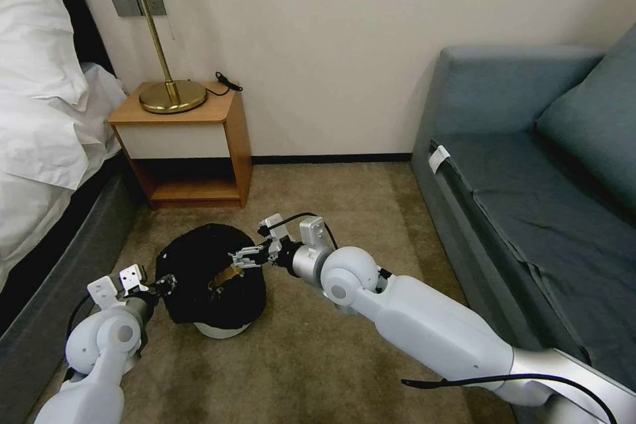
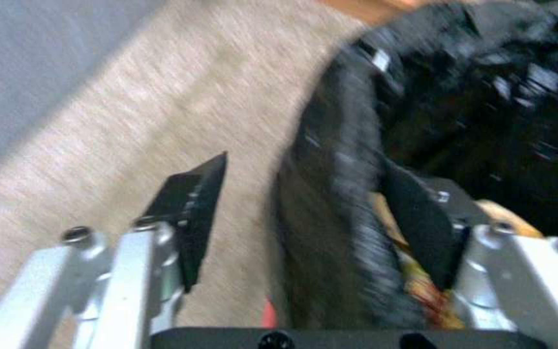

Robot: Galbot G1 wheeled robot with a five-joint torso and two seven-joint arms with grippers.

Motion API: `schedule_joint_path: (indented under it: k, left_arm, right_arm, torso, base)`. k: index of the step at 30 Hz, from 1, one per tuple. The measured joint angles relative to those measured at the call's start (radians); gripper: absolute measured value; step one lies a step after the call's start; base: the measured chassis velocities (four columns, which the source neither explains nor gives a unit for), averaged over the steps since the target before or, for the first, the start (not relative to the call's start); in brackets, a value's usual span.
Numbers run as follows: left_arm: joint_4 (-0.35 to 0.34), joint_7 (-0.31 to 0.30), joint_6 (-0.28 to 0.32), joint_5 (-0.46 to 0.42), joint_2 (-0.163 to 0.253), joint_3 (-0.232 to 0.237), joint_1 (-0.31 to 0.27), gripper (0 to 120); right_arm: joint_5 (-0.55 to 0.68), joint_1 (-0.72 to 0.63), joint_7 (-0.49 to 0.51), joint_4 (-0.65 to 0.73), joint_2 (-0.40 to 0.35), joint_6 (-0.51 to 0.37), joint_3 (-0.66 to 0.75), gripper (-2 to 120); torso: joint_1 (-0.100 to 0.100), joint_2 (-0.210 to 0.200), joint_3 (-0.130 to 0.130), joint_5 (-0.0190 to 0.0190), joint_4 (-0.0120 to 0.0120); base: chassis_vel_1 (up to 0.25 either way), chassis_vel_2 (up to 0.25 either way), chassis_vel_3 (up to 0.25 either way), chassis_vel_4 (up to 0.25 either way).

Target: Pick up the trash bin, then pick up the garbage on the floor and place it into the trash bin.

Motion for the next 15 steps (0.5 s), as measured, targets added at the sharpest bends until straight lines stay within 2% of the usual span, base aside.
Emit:
schedule_joint_path:
  k: [1, 4, 5, 6, 7, 8, 10, 11, 12, 13, 15]
  left_arm:
    - [0.000, 0.000, 0.000, 0.000, 0.000, 0.000, 0.000, 72]
    - [-0.010, 0.046, -0.077, 0.176, 0.007, -0.009, 0.020, 88]
    - [-0.010, 0.046, -0.077, 0.176, 0.007, -0.009, 0.020, 88]
    - [-0.017, 0.067, -0.114, 0.232, 0.009, -0.012, 0.028, 92]
    - [-0.032, 0.106, -0.181, 0.295, 0.015, -0.015, 0.041, 98]
    - [-0.032, 0.106, -0.181, 0.295, 0.015, -0.015, 0.041, 98]
    - [-0.055, 0.179, -0.260, 0.345, 0.023, -0.017, 0.053, 100]
    - [-0.055, 0.179, -0.260, 0.345, 0.023, -0.017, 0.053, 100]
    - [-0.071, 0.255, -0.314, 0.379, 0.029, -0.015, 0.060, 100]
    - [-0.071, 0.255, -0.314, 0.379, 0.029, -0.015, 0.060, 100]
    - [-0.088, 0.372, -0.387, 0.462, 0.032, -0.009, 0.074, 100]
  right_arm:
    - [0.000, 0.000, 0.000, 0.000, 0.000, 0.000, 0.000, 100]
    - [-0.010, -0.009, 0.000, -0.019, 0.016, 0.005, 0.050, 100]
    - [-0.010, -0.009, 0.000, -0.019, 0.016, 0.005, 0.050, 100]
    - [-0.016, -0.014, 0.000, -0.027, 0.022, 0.010, 0.072, 100]
    - [-0.027, -0.027, -0.001, -0.040, 0.029, 0.017, 0.107, 100]
    - [-0.027, -0.027, -0.001, -0.040, 0.029, 0.017, 0.107, 100]
    - [-0.050, -0.057, -0.002, -0.057, 0.038, 0.031, 0.171, 100]
    - [-0.050, -0.057, -0.002, -0.057, 0.038, 0.031, 0.171, 100]
    - [-0.073, -0.090, -0.009, -0.069, 0.045, 0.043, 0.232, 100]
    - [-0.073, -0.090, -0.009, -0.069, 0.045, 0.043, 0.232, 100]
    - [-0.110, -0.153, -0.017, -0.080, 0.055, 0.075, 0.338, 100]
  torso:
    - [0.000, 0.000, 0.000, 0.0000, 0.0000]
    - [0.000, 0.000, 0.000, -0.0001, 0.0000]
    - [0.000, 0.000, 0.000, -0.0001, 0.0000]
    - [0.000, 0.000, 0.000, 0.0000, 0.0001]
    - [0.000, 0.000, 0.000, -0.0001, 0.0001]
    - [0.000, 0.000, 0.000, -0.0001, 0.0001]
    - [0.000, 0.000, 0.000, 0.0001, 0.0002]
    - [0.000, 0.000, 0.000, 0.0001, 0.0002]
    - [0.000, 0.000, 0.000, 0.0001, 0.0002]
    - [0.000, 0.000, 0.000, 0.0001, 0.0002]
    - [0.000, 0.000, 0.000, 0.0002, -0.0003]
  base:
    - [0.000, 0.000, 0.000, 0.000]
    - [0.000, 0.000, 0.000, 0.000]
    - [0.000, 0.000, 0.000, 0.000]
    - [0.000, 0.000, 0.000, 0.000]
    - [0.000, 0.000, 0.000, 0.000]
    - [0.000, 0.000, 0.000, 0.000]
    - [0.000, 0.000, 0.000, 0.000]
    - [0.000, 0.000, 0.000, 0.000]
    - [0.000, 0.000, 0.000, 0.000]
    - [0.000, 0.000, 0.000, 0.000]
    - [0.000, 0.000, 0.000, 0.000]
